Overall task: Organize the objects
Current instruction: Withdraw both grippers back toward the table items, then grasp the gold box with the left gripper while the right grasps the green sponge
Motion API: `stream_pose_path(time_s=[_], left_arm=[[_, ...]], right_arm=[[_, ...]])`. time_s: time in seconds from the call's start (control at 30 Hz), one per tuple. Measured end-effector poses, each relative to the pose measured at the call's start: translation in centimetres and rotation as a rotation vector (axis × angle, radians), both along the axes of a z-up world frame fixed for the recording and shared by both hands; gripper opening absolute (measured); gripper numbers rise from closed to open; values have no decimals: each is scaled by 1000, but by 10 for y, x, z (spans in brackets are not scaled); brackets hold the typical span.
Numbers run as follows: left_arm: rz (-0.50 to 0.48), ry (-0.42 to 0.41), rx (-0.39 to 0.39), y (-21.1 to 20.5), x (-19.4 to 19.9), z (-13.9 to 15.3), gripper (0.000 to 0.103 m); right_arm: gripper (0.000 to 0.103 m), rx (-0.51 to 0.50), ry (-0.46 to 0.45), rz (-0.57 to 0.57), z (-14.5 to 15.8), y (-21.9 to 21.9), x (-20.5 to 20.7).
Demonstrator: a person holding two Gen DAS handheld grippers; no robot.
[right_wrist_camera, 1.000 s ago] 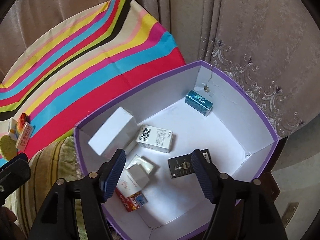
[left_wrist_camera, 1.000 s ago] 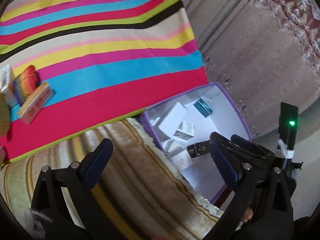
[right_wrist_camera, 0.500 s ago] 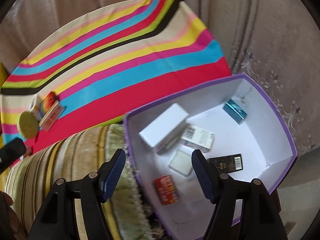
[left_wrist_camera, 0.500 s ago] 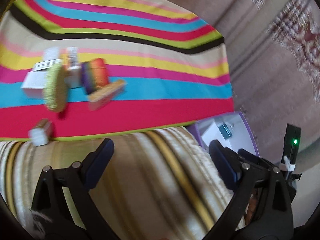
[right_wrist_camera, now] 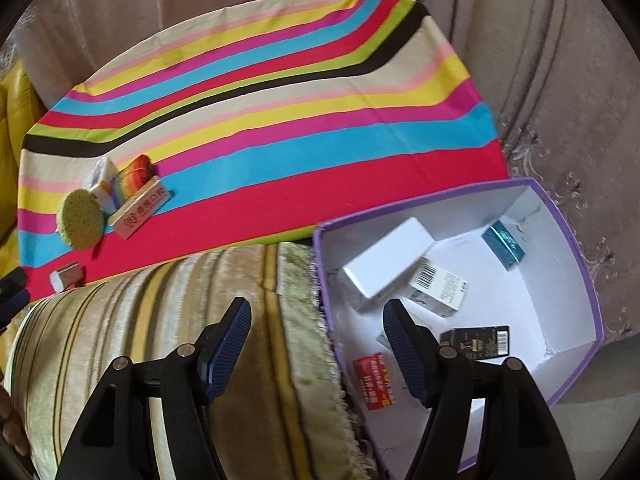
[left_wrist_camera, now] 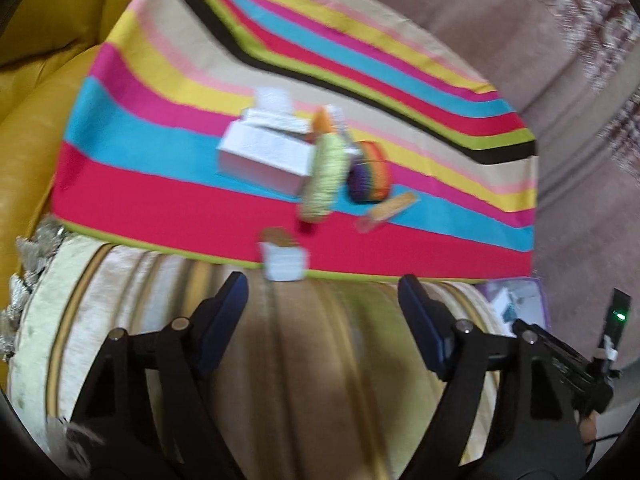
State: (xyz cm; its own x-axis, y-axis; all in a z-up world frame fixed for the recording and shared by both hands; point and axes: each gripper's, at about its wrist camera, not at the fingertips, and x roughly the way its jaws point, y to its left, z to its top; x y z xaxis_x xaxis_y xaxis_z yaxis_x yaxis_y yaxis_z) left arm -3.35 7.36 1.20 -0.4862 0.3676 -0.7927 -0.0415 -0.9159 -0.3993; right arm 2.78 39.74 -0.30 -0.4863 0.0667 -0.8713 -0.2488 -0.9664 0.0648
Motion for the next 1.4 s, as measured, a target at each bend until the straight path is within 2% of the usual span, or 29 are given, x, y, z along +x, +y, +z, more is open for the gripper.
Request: stream_pose_path(time_s=[0.1, 0.37, 0.47, 0.53, 0.6, 0.77, 1.13, 1.4], left_arm=[[-10, -26, -30, -5, -10, -7, 73], [-88, -90, -127, 11, -40, -26, 69], [-106, -114, -143, 15, -49, -35, 60], [-112, -135, -128, 15, -56, -42, 43], [-110, -158, -109, 13, -59, -50, 33], [-77, -144, -50, 2, -55, -51, 33], [190, -78, 61, -56, -39, -47, 33], [282, -71, 135, -78, -37, -57, 33]], right_arm=[[70, 1, 1, 28, 2, -12, -6], [70, -13, 9, 100, 4, -38, -21], [70, -18, 15, 132, 5, -52, -28], [70, -20, 16, 152, 6, -60, -33], [70, -21, 20, 180, 7, -72, -38], [70, -28, 33, 245, 6, -103, -52], [70, -46, 101, 404, 15, -178, -86], [70, -38, 96, 458, 7, -218, -112]])
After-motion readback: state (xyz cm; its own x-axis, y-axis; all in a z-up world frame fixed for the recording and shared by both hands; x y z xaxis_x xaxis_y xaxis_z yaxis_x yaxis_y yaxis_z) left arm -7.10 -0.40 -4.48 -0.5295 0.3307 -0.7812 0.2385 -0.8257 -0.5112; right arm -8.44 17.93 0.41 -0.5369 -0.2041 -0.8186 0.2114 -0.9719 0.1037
